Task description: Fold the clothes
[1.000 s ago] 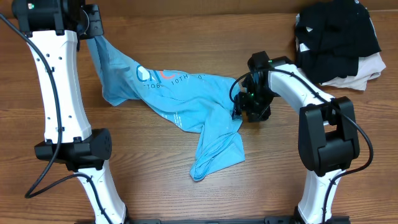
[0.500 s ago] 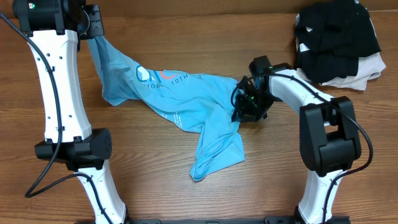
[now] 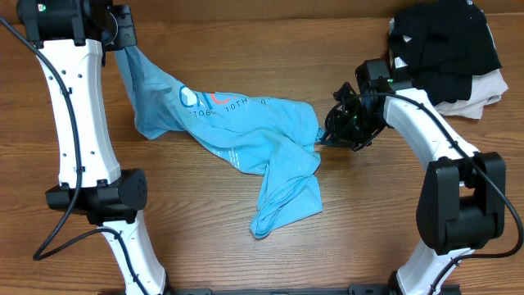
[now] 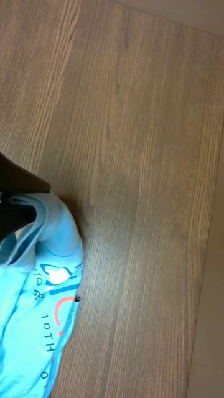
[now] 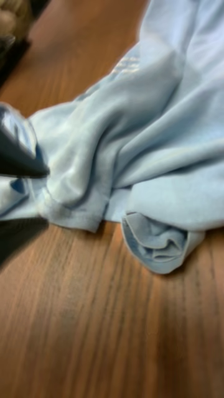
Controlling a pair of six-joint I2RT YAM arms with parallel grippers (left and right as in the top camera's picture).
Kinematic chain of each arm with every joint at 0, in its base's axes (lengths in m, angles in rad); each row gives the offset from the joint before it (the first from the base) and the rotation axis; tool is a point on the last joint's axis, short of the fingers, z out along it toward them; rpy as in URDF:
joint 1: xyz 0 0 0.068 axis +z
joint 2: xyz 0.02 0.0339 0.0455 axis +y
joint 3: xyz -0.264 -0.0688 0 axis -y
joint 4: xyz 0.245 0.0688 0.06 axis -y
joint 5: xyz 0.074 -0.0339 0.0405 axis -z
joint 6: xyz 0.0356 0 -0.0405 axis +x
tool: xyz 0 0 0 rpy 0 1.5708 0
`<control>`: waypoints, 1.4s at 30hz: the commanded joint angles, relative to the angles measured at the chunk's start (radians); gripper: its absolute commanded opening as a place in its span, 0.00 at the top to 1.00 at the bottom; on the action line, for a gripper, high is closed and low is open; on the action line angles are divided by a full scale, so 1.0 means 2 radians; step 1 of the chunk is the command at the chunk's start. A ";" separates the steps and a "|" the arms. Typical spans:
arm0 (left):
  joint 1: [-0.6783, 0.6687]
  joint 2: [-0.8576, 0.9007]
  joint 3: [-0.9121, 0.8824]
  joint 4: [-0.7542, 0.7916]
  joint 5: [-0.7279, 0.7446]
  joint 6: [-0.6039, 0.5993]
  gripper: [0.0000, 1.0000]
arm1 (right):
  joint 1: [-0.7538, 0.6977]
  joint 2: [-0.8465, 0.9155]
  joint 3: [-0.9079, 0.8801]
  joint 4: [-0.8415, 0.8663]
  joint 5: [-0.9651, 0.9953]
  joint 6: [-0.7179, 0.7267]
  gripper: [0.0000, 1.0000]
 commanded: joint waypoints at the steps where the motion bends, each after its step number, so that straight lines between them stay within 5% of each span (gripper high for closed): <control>1: 0.002 0.006 0.005 0.002 0.003 0.001 0.96 | 0.004 -0.006 -0.010 0.001 0.022 -0.001 0.60; 18: 0.002 0.006 0.005 0.009 0.016 0.000 0.96 | 0.052 0.001 -0.078 0.085 -0.004 0.066 0.58; 36: 0.002 0.006 0.005 0.007 0.016 0.001 0.96 | 0.070 0.004 -0.097 0.087 0.088 0.117 0.52; 42: 0.002 0.006 0.005 0.008 0.016 0.001 0.96 | 0.075 0.003 -0.109 0.104 0.078 0.126 0.73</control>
